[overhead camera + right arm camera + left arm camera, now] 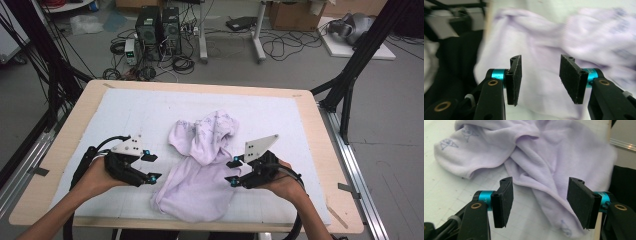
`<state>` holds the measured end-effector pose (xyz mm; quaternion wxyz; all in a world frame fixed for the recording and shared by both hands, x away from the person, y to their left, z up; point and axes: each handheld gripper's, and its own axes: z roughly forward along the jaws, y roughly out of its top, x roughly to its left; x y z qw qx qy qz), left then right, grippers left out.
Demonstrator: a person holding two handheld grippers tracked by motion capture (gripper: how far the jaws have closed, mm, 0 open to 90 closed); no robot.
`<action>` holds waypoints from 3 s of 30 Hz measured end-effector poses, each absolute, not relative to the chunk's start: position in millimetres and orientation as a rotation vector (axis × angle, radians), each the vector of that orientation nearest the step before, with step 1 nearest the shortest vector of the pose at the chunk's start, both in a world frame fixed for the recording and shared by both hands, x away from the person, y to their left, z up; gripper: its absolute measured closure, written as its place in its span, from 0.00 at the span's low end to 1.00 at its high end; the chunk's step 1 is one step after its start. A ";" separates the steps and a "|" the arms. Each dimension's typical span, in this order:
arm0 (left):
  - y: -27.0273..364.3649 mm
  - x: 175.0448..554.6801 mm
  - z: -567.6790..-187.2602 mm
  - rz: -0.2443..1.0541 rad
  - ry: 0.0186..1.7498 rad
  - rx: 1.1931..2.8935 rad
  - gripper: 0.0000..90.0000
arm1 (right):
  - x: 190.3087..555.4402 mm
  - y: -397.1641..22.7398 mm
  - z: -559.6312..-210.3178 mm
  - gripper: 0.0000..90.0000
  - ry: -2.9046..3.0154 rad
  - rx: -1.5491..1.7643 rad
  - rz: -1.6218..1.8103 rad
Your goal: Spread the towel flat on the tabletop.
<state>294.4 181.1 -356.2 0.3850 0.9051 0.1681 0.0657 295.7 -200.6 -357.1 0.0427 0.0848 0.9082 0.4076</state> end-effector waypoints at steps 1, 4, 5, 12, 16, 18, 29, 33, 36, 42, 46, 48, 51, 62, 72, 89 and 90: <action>178.5 296.9 -358.5 0.163 0.434 2.319 0.43 | 298.2 -201.0 -358.7 0.58 2.781 0.280 1.222; 169.2 302.8 -367.2 0.106 0.429 2.382 0.43 | 301.5 -198.9 -365.7 0.58 2.812 0.292 1.077; 164.2 303.2 -372.0 0.089 0.437 2.393 0.43 | 302.0 -197.2 -369.3 0.58 2.836 0.283 1.026; 140.0 309.5 -396.5 0.048 0.453 2.522 0.50 | 304.5 -185.6 -395.7 0.53 2.938 0.148 0.683; 128.2 313.6 -404.7 0.038 0.480 2.590 0.61 | 308.2 -180.8 -404.6 0.56 2.922 0.171 0.635; 125.7 315.1 -406.4 0.016 0.514 2.599 0.66 | 311.0 -178.8 -409.4 0.67 2.936 0.155 0.628; 136.3 315.7 -398.6 0.011 0.511 2.561 0.90 | 314.4 -188.1 -400.4 0.93 2.923 0.192 0.756; 155.1 311.2 -384.7 0.033 0.492 2.491 0.91 | 306.5 -200.5 -382.7 0.93 2.901 0.188 0.897; 167.4 304.7 -377.4 0.034 0.489 2.449 0.91 | 296.7 -208.4 -367.2 0.93 2.889 0.159 0.983; 190.0 281.1 -367.5 0.017 0.448 2.428 0.91 | 270.0 -219.1 -351.5 0.93 2.938 0.048 1.109; 198.1 260.7 -367.2 -0.039 0.396 2.448 0.91 | 250.2 -216.6 -354.4 0.93 3.029 -0.038 1.136; 198.5 250.9 -369.7 -0.081 0.370 2.479 0.91 | 240.5 -212.1 -358.0 0.93 3.075 -0.097 1.144; 196.5 242.0 -373.9 -0.113 0.308 2.534 0.91 | 232.5 -205.3 -362.0 0.91 3.106 -0.148 1.127; 196.9 273.6 -370.6 0.168 0.374 2.444 0.53 | 265.8 -198.7 -359.3 0.64 2.867 0.079 1.098; 159.2 304.0 -402.5 0.324 0.231 2.597 0.49 | 293.6 -179.1 -376.9 0.61 2.816 0.154 1.011; 126.3 315.6 -411.0 0.342 0.247 2.661 0.92 | 318.5 -156.5 -395.7 0.73 2.700 0.132 0.728; 126.5 315.7 -409.5 0.332 0.257 2.652 0.93 | 319.8 -155.2 -396.2 0.80 2.694 0.121 0.724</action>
